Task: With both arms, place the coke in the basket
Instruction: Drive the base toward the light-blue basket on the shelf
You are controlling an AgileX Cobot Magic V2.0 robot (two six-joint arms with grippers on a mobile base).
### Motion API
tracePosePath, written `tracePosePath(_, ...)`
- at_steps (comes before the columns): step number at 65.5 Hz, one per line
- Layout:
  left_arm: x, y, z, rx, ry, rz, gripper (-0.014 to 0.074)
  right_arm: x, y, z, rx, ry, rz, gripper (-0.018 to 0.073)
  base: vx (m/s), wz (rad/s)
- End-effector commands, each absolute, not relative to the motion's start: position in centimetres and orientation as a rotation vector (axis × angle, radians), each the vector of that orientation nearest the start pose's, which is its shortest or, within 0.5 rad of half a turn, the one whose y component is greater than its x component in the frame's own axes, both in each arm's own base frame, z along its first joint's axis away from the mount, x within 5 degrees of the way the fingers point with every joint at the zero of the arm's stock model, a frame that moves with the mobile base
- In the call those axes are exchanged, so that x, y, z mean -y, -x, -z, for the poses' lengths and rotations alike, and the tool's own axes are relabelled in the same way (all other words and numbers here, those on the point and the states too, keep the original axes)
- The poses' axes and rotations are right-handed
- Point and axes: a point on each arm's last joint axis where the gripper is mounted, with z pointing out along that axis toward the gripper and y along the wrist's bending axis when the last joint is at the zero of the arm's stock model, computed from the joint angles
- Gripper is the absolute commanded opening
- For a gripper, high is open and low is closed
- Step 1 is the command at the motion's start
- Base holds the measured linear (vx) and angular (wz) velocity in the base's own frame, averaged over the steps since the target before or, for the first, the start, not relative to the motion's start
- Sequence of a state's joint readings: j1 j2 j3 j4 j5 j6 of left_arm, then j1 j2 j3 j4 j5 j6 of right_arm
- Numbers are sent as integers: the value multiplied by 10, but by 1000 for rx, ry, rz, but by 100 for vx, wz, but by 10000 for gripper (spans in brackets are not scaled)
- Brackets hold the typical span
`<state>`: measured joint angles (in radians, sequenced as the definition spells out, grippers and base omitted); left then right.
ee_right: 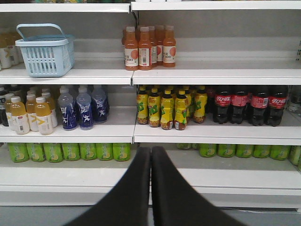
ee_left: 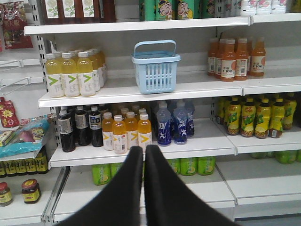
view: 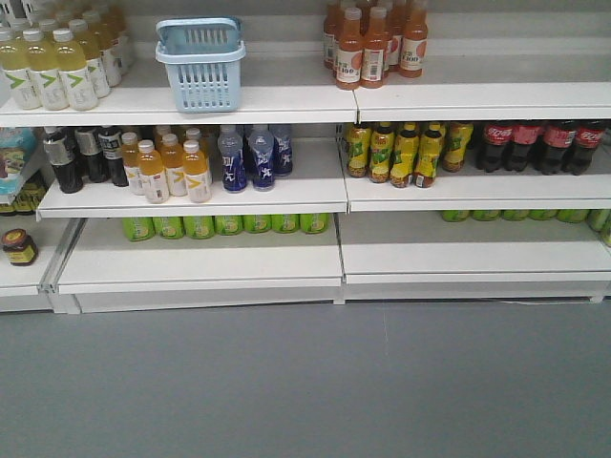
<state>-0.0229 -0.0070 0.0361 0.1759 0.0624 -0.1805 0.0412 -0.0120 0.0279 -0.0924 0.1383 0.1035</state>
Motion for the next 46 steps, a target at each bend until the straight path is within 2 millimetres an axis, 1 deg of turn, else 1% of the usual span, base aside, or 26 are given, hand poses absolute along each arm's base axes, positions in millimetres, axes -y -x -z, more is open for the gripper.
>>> tracePosePath(1,2,-56,-202,-1486,-9,37,-8,-2,-56,-194,-1563,22,-28,-9,8,-3)
tracePosePath(46,2,-56,-202,-1486,-9,37,-8,-2,-56,-194,-1563,22,-28,-9,10,-2)
